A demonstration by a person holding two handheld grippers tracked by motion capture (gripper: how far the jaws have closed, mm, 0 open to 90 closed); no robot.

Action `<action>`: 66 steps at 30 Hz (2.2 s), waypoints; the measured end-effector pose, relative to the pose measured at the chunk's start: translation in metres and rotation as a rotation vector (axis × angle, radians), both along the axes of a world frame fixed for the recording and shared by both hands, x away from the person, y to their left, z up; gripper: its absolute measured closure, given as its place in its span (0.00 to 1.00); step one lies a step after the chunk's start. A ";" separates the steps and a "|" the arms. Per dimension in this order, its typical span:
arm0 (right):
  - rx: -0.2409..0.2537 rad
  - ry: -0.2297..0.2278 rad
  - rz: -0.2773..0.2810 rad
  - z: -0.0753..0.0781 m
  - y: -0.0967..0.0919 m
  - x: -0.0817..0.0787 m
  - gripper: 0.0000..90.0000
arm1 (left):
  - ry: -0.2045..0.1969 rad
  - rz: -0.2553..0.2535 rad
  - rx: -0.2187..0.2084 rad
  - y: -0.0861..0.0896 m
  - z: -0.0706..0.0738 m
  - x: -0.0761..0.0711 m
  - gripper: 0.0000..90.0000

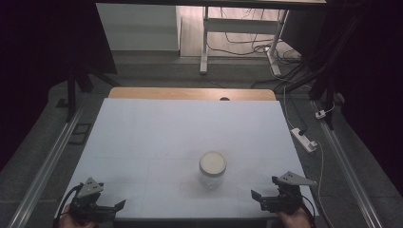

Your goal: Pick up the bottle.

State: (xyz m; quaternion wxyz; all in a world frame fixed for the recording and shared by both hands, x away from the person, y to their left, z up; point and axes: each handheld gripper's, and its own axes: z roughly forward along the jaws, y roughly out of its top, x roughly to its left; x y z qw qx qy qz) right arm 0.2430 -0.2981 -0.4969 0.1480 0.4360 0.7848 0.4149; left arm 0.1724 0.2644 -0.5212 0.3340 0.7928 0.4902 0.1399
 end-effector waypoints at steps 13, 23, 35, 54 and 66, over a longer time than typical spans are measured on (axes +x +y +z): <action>0.005 0.015 0.038 0.000 0.001 0.001 0.00 | 0.014 -0.046 0.010 -0.002 -0.001 0.001 0.00; -0.031 0.009 0.063 -0.001 0.005 0.001 0.00 | 0.016 -0.047 0.004 -0.002 -0.001 0.001 0.00; -0.050 -0.017 0.098 0.002 0.013 -0.002 0.00 | 0.014 -0.040 -0.016 0.001 -0.001 0.001 0.00; -0.007 -0.057 0.222 0.005 0.028 0.000 0.00 | 0.021 -0.029 -0.020 0.001 -0.001 0.002 0.00; -0.016 -0.048 0.257 0.003 0.040 0.004 0.00 | 0.026 -0.036 -0.020 0.001 -0.001 0.002 0.00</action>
